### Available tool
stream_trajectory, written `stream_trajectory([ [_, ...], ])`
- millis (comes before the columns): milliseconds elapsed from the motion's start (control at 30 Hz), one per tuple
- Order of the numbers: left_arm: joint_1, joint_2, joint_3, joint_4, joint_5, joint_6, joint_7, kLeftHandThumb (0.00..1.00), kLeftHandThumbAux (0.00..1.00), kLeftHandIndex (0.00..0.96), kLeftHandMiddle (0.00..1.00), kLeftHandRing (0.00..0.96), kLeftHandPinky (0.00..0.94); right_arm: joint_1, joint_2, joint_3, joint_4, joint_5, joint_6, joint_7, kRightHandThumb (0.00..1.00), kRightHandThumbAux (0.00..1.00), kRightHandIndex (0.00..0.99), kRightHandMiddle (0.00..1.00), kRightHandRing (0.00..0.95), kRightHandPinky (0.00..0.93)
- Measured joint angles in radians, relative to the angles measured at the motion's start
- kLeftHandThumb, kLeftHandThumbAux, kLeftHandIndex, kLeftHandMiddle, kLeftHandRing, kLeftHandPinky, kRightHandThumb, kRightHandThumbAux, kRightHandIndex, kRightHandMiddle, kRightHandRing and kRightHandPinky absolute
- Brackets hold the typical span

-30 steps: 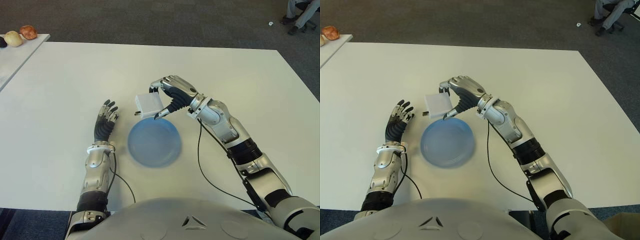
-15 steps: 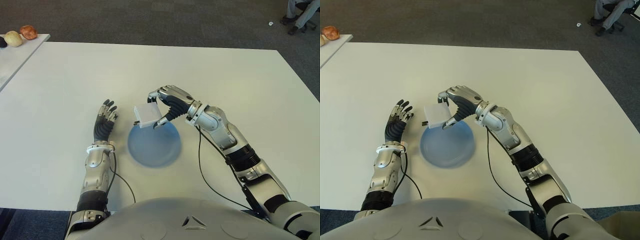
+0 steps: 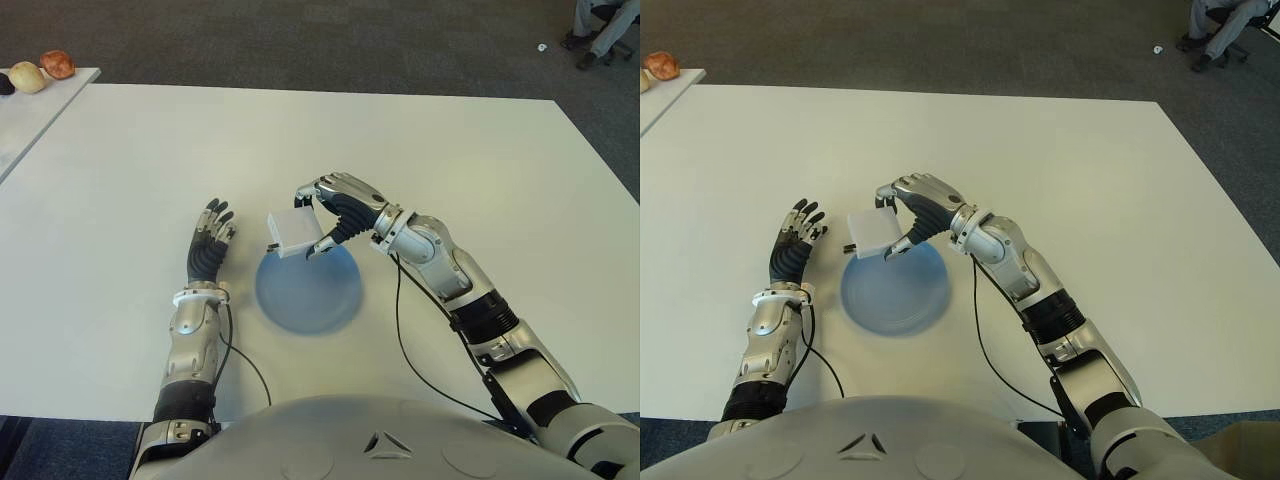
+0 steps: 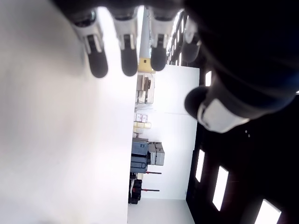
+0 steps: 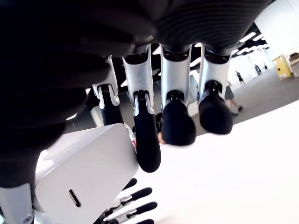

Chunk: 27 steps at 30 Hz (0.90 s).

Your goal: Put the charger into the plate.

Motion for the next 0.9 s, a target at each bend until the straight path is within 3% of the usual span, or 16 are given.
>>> stream_trajectory([
  [267,0.0,0.0,0.0,0.0,-0.006,0.001,0.0,0.052,0.616,0.036,0.131,0.158,0.208,-0.021,-0.016,0.0,0.064,-0.048,-0.102,-0.073,0.834,0.679,0.383,0.548,0.561,0.5],
  [367,-0.001,0.0,0.001,0.0,-0.007,0.001,0.0,0.049,0.614,0.034,0.13,0.156,0.204,-0.028,-0.018,0.0,0.081,-0.058,-0.118,-0.083,0.743,0.697,0.403,0.46,0.456,0.412],
  [467,-0.001,0.0,0.001,0.0,-0.007,0.001,0.0,0.048,0.613,0.037,0.132,0.158,0.205,-0.036,-0.02,0.0,0.093,-0.062,-0.128,-0.086,0.587,0.522,0.244,0.32,0.309,0.263],
  [533,-0.001,0.0,0.001,0.0,-0.007,0.0,0.0,0.047,0.613,0.038,0.133,0.158,0.206,-0.041,-0.021,0.0,0.096,-0.063,-0.132,-0.089,0.534,0.464,0.177,0.242,0.234,0.201],
  [600,-0.001,0.0,0.001,0.0,-0.008,0.0,-0.002,0.046,0.611,0.04,0.133,0.159,0.207,-0.047,-0.022,0.0,0.096,-0.062,-0.134,-0.087,0.479,0.386,0.091,0.107,0.102,0.097],
  [700,-0.001,0.0,0.003,0.0,-0.008,0.0,-0.004,0.045,0.609,0.041,0.133,0.157,0.203,-0.054,-0.029,0.001,0.096,-0.059,-0.135,-0.063,0.441,0.328,0.039,0.035,0.033,0.031],
  [900,-0.001,0.001,0.004,-0.001,-0.008,0.003,-0.005,0.031,0.614,0.049,0.135,0.16,0.206,-0.055,-0.043,0.001,0.091,-0.024,-0.134,0.016,0.337,0.188,0.004,0.003,0.003,0.003],
])
